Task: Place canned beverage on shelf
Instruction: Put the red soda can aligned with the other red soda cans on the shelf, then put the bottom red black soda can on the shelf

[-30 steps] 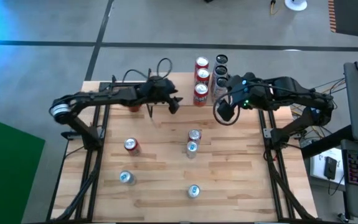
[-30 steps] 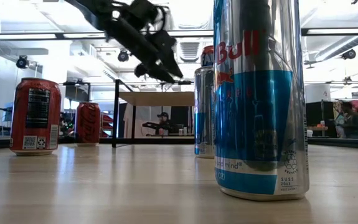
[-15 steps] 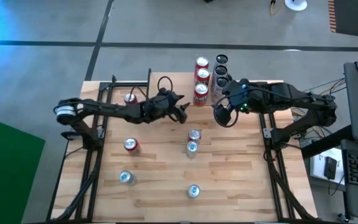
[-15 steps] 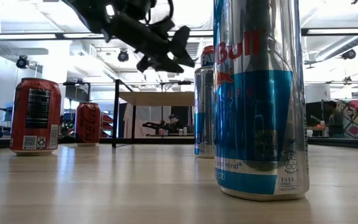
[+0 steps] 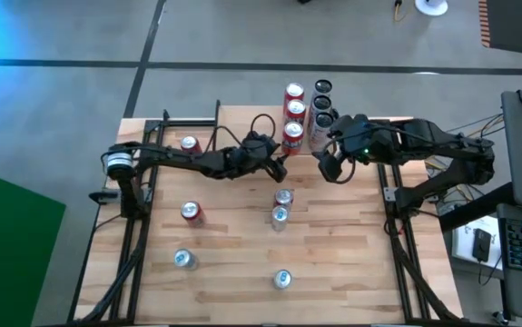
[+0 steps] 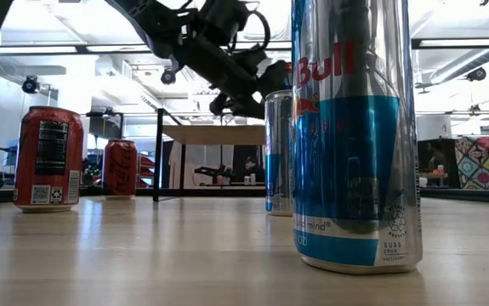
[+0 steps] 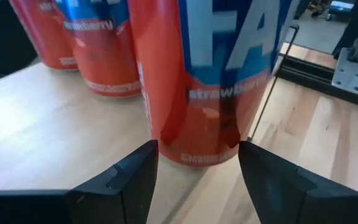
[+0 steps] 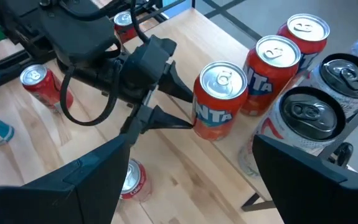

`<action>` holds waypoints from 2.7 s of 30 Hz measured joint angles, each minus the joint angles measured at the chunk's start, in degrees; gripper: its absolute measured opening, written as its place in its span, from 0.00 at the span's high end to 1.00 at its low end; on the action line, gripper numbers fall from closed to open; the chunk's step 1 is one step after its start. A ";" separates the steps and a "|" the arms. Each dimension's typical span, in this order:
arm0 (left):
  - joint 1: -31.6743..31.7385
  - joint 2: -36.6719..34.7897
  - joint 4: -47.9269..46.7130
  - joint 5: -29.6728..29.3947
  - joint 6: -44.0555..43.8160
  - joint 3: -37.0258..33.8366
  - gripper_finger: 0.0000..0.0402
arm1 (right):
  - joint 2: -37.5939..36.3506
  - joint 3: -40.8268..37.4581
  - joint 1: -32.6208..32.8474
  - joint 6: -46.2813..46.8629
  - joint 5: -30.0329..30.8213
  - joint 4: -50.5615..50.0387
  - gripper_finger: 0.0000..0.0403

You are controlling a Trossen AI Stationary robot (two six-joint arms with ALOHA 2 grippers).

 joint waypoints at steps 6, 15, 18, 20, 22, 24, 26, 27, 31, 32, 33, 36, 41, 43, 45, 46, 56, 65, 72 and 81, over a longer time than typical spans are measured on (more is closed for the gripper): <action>1.01 2.07 -2.62 -0.17 0.01 3.77 0.48 | -1.08 0.02 0.00 -0.86 0.19 -0.14 0.19; 2.61 -0.63 -12.14 -1.16 -1.92 4.51 0.48 | -1.21 -0.01 0.00 -2.70 0.24 0.61 0.19; 2.52 -2.46 -19.63 -1.39 -4.96 3.96 0.48 | -0.58 -0.01 -0.13 -4.61 0.18 5.12 0.19; 2.18 -4.44 -22.44 -1.49 -6.26 2.85 0.48 | -0.05 -0.01 -0.13 -6.64 -0.22 7.79 0.19; 1.63 -7.30 -25.22 -1.53 -6.82 1.35 0.48 | 0.33 -0.01 -0.16 -8.20 -0.49 9.14 0.19; 0.84 -10.74 -27.46 -1.50 -6.85 0.10 0.48 | 0.54 -0.01 -0.60 -9.24 -0.61 9.05 0.19; 0.16 -14.82 -29.51 -1.53 -7.23 -1.41 0.48 | 0.73 -0.01 -1.46 -9.96 -1.17 9.07 0.19; -0.13 -16.97 -29.81 -1.55 -7.54 -2.36 0.48 | 0.76 -0.05 -2.10 -10.46 -1.92 9.01 0.19; -0.77 -25.78 -33.27 -1.81 -10.49 -7.22 0.48 | 0.82 -0.05 -5.19 -12.62 -4.89 9.13 0.19; -0.96 -28.05 -34.12 -1.84 -11.74 -8.43 0.48 | 0.82 -0.05 -5.96 -12.84 -5.92 9.25 0.19; -1.31 -30.64 -34.87 -1.82 -13.19 -9.61 0.48 | 0.82 -0.05 -6.67 -13.17 -7.01 9.63 0.19; -3.07 -37.36 -36.84 -1.87 -16.69 -12.62 0.48 | 0.95 -0.05 -8.25 -13.74 -10.77 11.80 0.19; -8.00 -45.44 -44.59 -1.76 -20.02 -13.77 0.48 | 3.06 -0.38 -8.64 -11.96 -13.95 16.13 0.19; -9.83 -47.46 -50.39 -1.67 -21.97 -13.43 0.48 | 4.77 -0.38 -8.12 -9.89 -13.98 16.62 0.19; -11.82 -49.00 -56.48 -1.13 -24.14 -12.79 0.48 | 6.83 -0.40 -7.28 -7.74 -13.94 16.80 0.19; -12.93 -49.78 -58.81 -0.14 -24.89 -12.55 0.48 | 7.90 -0.42 -6.74 -6.25 -13.97 17.15 0.19; -28.88 -57.08 -73.39 6.94 -33.05 -13.03 0.46 | 15.56 -0.47 2.27 8.12 -11.69 28.69 0.19; -32.76 -61.60 -74.35 10.42 -23.44 -24.19 0.22 | 19.52 -0.47 8.23 15.64 -6.55 28.18 0.19; -32.74 -61.84 -72.43 13.35 -19.22 -28.97 0.11 | 21.00 -0.44 9.14 18.38 -5.84 28.68 0.19; -32.66 -57.81 -71.77 9.59 -23.76 -30.30 0.07 | 21.28 -0.44 9.40 18.25 -5.87 29.25 0.19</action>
